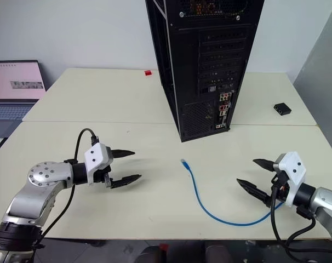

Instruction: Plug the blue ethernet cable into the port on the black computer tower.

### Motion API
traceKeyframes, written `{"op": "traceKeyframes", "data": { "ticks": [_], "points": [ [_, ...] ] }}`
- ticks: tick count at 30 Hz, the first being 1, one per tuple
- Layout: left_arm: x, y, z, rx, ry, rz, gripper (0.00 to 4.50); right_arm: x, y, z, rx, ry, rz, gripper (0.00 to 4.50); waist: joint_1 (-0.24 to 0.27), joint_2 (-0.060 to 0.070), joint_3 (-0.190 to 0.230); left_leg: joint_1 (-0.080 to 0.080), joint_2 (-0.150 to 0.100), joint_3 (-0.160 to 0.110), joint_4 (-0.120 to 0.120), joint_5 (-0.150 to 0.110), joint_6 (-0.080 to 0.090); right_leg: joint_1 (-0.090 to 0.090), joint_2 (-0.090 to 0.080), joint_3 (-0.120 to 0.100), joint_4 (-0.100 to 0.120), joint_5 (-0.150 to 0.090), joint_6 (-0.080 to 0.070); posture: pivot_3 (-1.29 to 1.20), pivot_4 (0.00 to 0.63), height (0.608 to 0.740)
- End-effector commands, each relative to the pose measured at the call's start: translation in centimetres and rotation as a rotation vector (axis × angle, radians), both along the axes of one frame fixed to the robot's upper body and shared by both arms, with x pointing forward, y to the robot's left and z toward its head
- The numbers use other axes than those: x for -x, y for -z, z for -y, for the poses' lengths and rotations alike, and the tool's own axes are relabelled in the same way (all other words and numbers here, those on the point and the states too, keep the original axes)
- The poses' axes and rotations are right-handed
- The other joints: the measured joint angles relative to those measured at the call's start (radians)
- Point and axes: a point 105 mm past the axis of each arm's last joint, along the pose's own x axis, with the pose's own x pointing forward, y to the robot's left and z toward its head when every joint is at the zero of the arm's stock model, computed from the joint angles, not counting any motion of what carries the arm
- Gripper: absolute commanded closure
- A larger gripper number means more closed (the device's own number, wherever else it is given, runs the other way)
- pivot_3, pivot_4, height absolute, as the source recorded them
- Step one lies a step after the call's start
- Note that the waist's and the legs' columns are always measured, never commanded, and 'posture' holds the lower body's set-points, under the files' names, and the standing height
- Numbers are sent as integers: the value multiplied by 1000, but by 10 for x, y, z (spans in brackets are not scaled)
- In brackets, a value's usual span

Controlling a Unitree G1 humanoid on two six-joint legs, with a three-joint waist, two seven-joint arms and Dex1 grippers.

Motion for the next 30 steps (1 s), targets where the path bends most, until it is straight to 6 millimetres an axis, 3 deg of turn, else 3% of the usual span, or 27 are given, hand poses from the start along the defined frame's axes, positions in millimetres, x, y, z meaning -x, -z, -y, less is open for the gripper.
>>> {"op": "traceKeyframes", "data": {
  "ticks": [1,18,22,30],
  "points": [
    [0,-10,3,-6,21,44,63,0,-10,-3,9,-13,47,50,0,0,0,0,0,0,0,0,0,0,0,0,0,0,0,0,150,740],
    [7,-2,4,-56,54,27,63,-1,-8,-27,2,-85,38,50,0,0,0,0,0,0,0,0,0,0,0,0,0,0,0,0,150,740],
    [16,3,5,-69,104,-45,63,1,-2,-44,-3,-126,25,50,-1,0,0,0,0,0,0,0,0,0,0,0,0,0,0,0,150,740],
    [15,-3,13,-102,145,-4,63,1,18,-95,-58,-182,-23,50,-1,0,0,0,0,0,0,0,0,0,0,-1,0,0,0,0,150,740]
  ]
}}
